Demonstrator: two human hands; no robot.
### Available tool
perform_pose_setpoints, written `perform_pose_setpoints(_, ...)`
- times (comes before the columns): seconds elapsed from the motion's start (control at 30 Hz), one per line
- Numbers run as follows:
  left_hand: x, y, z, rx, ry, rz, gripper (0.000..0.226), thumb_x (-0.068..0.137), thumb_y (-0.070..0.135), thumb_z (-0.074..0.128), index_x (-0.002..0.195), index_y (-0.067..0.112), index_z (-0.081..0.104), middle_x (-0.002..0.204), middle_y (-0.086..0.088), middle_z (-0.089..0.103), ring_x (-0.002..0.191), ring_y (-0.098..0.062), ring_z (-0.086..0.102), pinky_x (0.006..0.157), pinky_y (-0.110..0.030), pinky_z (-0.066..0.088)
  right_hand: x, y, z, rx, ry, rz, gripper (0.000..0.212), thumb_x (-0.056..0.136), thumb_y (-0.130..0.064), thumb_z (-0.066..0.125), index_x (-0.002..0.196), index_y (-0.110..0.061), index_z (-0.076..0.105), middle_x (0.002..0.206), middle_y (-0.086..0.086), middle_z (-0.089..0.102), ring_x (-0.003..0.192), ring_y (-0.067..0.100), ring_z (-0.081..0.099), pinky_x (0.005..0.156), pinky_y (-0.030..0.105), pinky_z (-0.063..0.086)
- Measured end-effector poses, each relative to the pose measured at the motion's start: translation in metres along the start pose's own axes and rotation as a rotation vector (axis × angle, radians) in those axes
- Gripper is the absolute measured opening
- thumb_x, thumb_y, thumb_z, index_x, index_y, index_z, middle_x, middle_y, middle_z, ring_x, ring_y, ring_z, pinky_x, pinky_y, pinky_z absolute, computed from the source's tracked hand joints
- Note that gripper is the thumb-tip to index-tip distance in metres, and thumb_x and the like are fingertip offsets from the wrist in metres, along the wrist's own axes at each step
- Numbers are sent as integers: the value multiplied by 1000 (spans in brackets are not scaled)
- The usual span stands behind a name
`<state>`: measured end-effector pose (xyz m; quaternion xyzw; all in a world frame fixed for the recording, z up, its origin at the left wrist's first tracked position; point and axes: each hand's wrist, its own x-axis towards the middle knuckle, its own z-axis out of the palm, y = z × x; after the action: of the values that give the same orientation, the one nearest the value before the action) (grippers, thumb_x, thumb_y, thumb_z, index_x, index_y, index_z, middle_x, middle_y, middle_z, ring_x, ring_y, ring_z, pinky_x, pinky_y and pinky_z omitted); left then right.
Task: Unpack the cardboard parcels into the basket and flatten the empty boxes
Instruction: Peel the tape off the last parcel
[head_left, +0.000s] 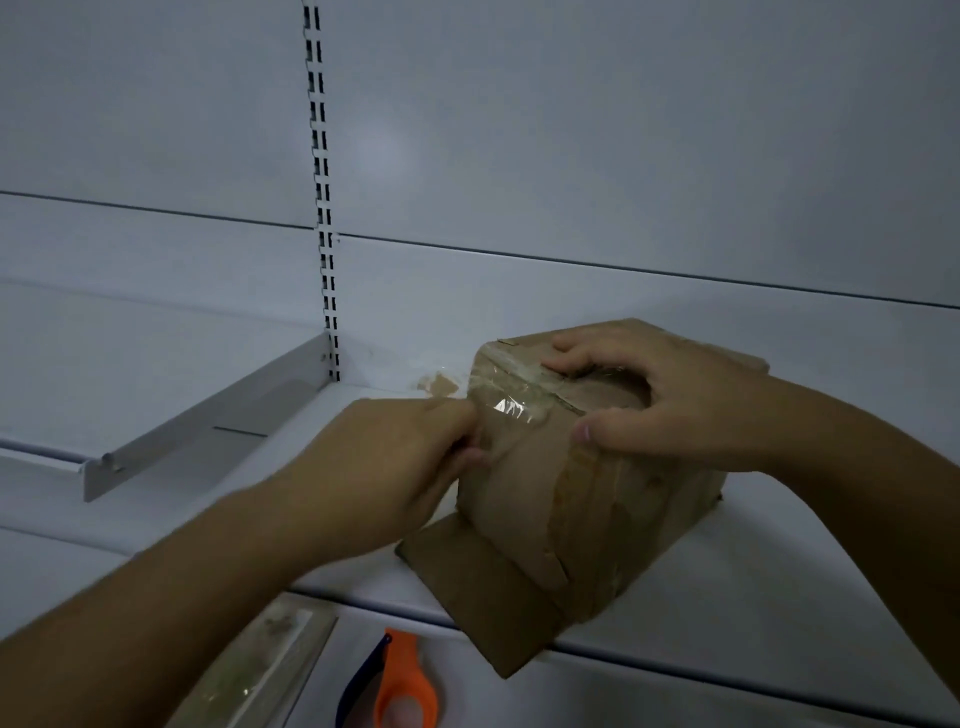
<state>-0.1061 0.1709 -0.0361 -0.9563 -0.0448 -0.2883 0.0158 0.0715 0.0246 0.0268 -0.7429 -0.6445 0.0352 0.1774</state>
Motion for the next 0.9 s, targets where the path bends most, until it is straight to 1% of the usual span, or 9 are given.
perform_pose_setpoints(0.07, 6, -5, -27, 73, -28, 18, 20, 91, 37, 39, 77, 26, 46, 62, 12, 41, 52, -9, 39, 48, -18, 26, -4, 2, -7, 11, -50, -5, 53, 57, -62, 55, 108, -61, 41, 117, -43, 34, 102, -29, 31, 77, -3, 29)
perform_pose_setpoints(0.2, 23, -1, -69, 58, -112, 45, 24, 91, 37, 41, 68, 33, 38, 54, 9, 44, 55, -7, 45, 51, -17, 26, -13, 10, -19, -26, -138, -1, 61, 53, -65, 55, 113, -64, 41, 140, -37, 27, 125, -10, 28, 102, 19, 29)
perform_pose_setpoints(0.33, 47, 2, -86, -283, -307, -34, 28, 89, 33, 53, 61, 29, 48, 54, 11, 51, 50, -3, 45, 54, -13, 38, -26, 19, -32, 15, -223, -17, 63, 55, -61, 62, 112, -72, 37, 140, -43, 20, 127, -16, 24, 102, 17, 29)
perform_pose_setpoints(0.43, 60, 8, -70, -657, -106, -104, 22, 88, 27, 54, 66, 29, 54, 56, 8, 55, 55, -6, 51, 58, -21, 44, -44, 30, -39, 156, -219, -23, 74, 53, -56, 67, 116, -74, 32, 128, -50, 27, 118, -24, 28, 91, 5, 35)
perform_pose_setpoints(0.53, 71, 22, -38, -778, 183, -144, 21, 95, 15, 48, 75, 22, 53, 70, 9, 59, 70, -8, 56, 70, -26, 46, -54, 35, -42, 237, -238, -11, 72, 55, -43, 76, 114, -66, 41, 122, -48, 33, 115, -21, 36, 88, 4, 39)
perform_pose_setpoints(0.6, 81, 34, -22, -800, 264, -165, 21, 97, 17, 43, 79, 23, 52, 85, 4, 63, 85, -11, 59, 80, -30, 47, -52, 29, -44, 252, -228, 32, 54, 60, -39, 75, 106, -54, 52, 113, -50, 41, 108, -20, 43, 82, 8, 44)
perform_pose_setpoints(0.67, 90, 46, -12, -837, 235, -202, 21, 98, 20, 41, 81, 22, 53, 93, 2, 66, 88, -11, 59, 81, -29, 48, -41, 17, -43, 222, -163, 104, 40, 60, -53, 69, 97, -43, 60, 103, -45, 52, 98, -14, 52, 75, 13, 46)
perform_pose_setpoints(0.77, 97, 55, -3, -881, 209, -271, 23, 97, 25, 42, 80, 16, 55, 85, -2, 66, 75, -9, 58, 70, -28, 48, -20, 0, -36, -69, 35, 116, 55, 57, -72, 66, 99, -38, 56, 97, -25, 58, 87, -2, 56, 73, 22, 47)
perform_pose_setpoints(0.9, 76, 37, 10, -1138, 476, -318, 38, 92, 49, 41, 95, 16, 59, 93, -4, 66, 89, -12, 65, 79, -27, 53, -10, -10, -14, -4, 205, -32, 26, 72, -52, 65, 82, -28, 61, 84, -9, 60, 78, 7, 56, 74, 37, 50)
